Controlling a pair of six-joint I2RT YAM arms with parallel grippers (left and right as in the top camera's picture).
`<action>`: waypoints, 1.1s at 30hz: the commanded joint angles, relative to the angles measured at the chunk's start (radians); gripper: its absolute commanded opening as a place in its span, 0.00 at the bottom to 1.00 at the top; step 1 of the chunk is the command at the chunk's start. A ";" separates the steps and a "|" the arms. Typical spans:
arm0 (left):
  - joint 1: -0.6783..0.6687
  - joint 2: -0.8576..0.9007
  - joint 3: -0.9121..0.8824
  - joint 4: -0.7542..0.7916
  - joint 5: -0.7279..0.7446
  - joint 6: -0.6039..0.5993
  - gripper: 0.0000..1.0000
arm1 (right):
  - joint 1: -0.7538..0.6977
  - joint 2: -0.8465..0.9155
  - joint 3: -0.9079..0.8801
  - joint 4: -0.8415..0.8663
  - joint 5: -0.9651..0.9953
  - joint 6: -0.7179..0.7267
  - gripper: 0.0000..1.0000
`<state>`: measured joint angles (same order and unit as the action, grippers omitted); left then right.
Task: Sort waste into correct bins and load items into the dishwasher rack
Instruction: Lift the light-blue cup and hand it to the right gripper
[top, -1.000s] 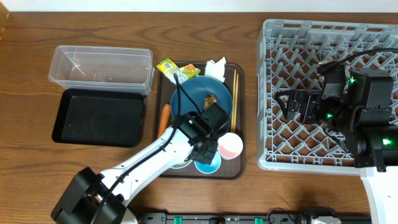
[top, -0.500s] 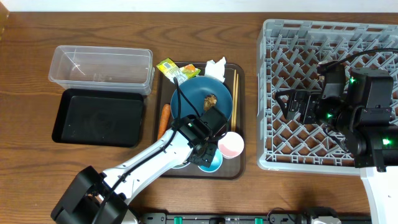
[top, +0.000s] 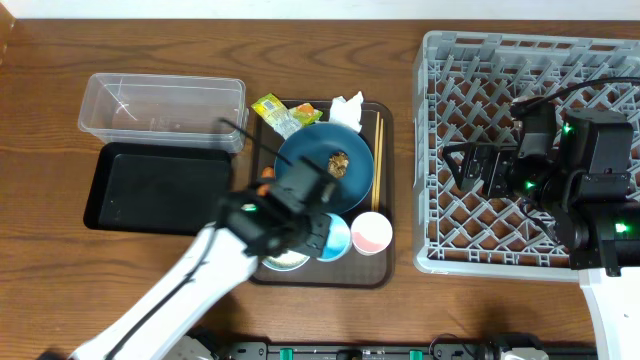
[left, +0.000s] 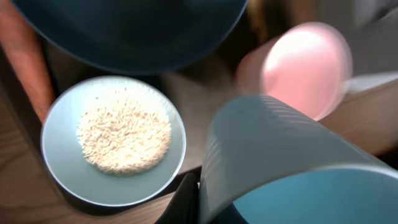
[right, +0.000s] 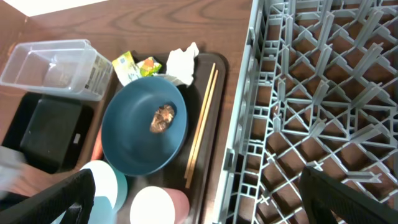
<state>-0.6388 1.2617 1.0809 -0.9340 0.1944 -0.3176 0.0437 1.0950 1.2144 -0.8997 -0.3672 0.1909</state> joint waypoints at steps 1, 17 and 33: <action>0.153 -0.101 0.049 0.031 0.261 0.010 0.06 | 0.007 -0.003 0.018 0.007 -0.028 0.040 0.99; 0.587 -0.034 0.049 0.245 1.326 0.100 0.06 | 0.063 -0.003 0.018 0.213 -0.912 -0.233 0.83; 0.587 -0.022 0.049 0.308 1.376 0.100 0.06 | 0.379 0.088 0.018 0.348 -0.658 -0.213 0.81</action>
<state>-0.0540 1.2427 1.1160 -0.6296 1.5394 -0.2352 0.3862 1.1507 1.2152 -0.5678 -1.0977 -0.0193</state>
